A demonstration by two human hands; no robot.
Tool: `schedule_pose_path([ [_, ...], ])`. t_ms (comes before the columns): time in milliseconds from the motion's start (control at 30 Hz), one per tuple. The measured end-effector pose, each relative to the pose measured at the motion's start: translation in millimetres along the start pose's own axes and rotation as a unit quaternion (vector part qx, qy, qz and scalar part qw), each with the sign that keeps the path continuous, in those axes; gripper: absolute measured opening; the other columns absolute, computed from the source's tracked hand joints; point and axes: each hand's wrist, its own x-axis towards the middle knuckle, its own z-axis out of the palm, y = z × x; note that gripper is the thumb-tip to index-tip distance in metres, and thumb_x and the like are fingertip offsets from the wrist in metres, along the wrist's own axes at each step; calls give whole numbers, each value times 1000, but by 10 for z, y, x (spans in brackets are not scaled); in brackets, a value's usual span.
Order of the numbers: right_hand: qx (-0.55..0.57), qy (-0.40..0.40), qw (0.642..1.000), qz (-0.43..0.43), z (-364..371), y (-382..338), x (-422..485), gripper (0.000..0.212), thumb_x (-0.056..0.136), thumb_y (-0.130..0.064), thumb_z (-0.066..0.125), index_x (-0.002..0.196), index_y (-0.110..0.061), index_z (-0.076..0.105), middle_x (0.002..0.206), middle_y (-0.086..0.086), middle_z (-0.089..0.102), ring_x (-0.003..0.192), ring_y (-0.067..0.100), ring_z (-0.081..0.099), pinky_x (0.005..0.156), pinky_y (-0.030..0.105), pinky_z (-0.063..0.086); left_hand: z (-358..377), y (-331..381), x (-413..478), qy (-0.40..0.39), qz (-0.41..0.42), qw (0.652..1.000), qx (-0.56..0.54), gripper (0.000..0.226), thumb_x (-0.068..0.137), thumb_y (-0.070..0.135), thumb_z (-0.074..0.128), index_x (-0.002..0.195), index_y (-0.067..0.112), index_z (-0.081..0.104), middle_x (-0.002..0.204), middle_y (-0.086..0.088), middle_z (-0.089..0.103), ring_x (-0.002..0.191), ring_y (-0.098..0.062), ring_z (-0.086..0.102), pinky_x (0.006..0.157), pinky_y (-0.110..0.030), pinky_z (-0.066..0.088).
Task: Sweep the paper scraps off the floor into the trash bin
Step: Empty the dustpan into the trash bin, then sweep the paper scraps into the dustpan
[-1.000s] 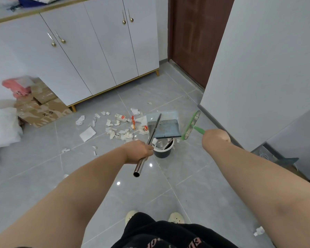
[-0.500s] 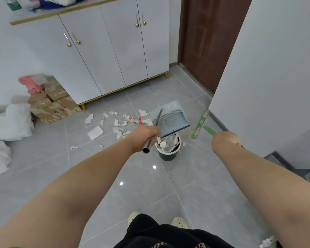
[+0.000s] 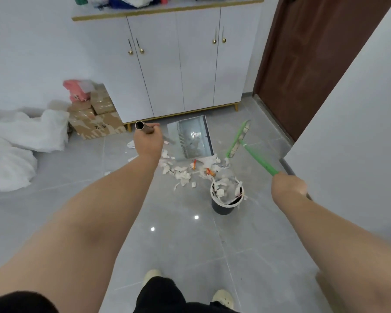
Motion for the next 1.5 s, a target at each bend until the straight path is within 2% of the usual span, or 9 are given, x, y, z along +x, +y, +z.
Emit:
schedule_pose_path([
  [67,12,6,1000,-17,-92,-278,-19,49,92,-1,44,140,-9,41,129,12,56,118,30,55,90,38,49,-192,-67,144,32,-14,999,9,24,86,12,50,62,16,52,73,-8,55,72,-22,53,68,-31,44],
  [167,23,17,999,-45,-208,-762,-65,45,92,-2,44,136,-12,45,127,10,57,117,31,56,91,39,49,-551,-221,366,54,-40,997,42,22,89,23,50,73,8,55,72,-10,52,68,-21,49,63,-32,38],
  [433,21,-12,995,-97,-475,-2525,-440,39,94,-7,42,130,-12,56,132,10,56,122,29,54,97,39,45,-1848,-930,1095,80,-132,985,80,35,88,32,51,88,1,66,76,-9,58,72,-25,57,66,-36,46],
  [800,4,-84,985,-150,-414,-5054,-1055,36,93,-5,46,128,-9,54,127,9,57,119,25,54,93,34,46,-3497,-2322,1932,98,-259,956,95,34,90,36,51,80,7,63,73,-5,57,67,-22,55,68,-30,43],
  [900,5,-100,981,-165,-389,-5602,-1183,35,93,-7,47,127,-10,54,124,8,58,116,26,56,92,33,47,-3822,-2631,1961,102,-295,947,74,32,89,35,51,75,7,60,75,-6,61,76,-31,64,70,-34,48],
  [1133,23,-116,967,-226,-288,-6539,-1253,27,92,-11,48,118,-9,57,118,9,60,111,27,59,89,32,48,-4328,-3050,2099,129,-338,930,55,34,91,32,51,62,15,53,63,3,60,75,-30,70,80,-38,52],
  [1267,32,-144,952,-267,-185,-7025,-1238,26,91,-12,49,116,-8,57,115,8,61,107,26,60,78,28,45,-4398,-3262,2203,122,-345,928,69,33,92,33,51,68,10,58,65,3,60,73,-28,70,72,-32,49],
  [1400,30,-185,928,-321,-67,-7504,-1234,27,91,-10,47,116,-8,57,93,4,59,90,22,62,66,24,42,-4369,-3414,2366,94,-346,930,80,30,92,31,53,75,7,62,70,1,63,73,-28,70,72,-31,50],
  [1500,0,-191,918,-347,80,-7707,-1142,29,92,-10,48,120,-8,57,92,4,57,108,24,60,75,27,42,-4322,-3513,2475,80,-340,933,81,30,92,30,56,76,5,61,74,-6,66,72,-28,70,80,-39,55],
])
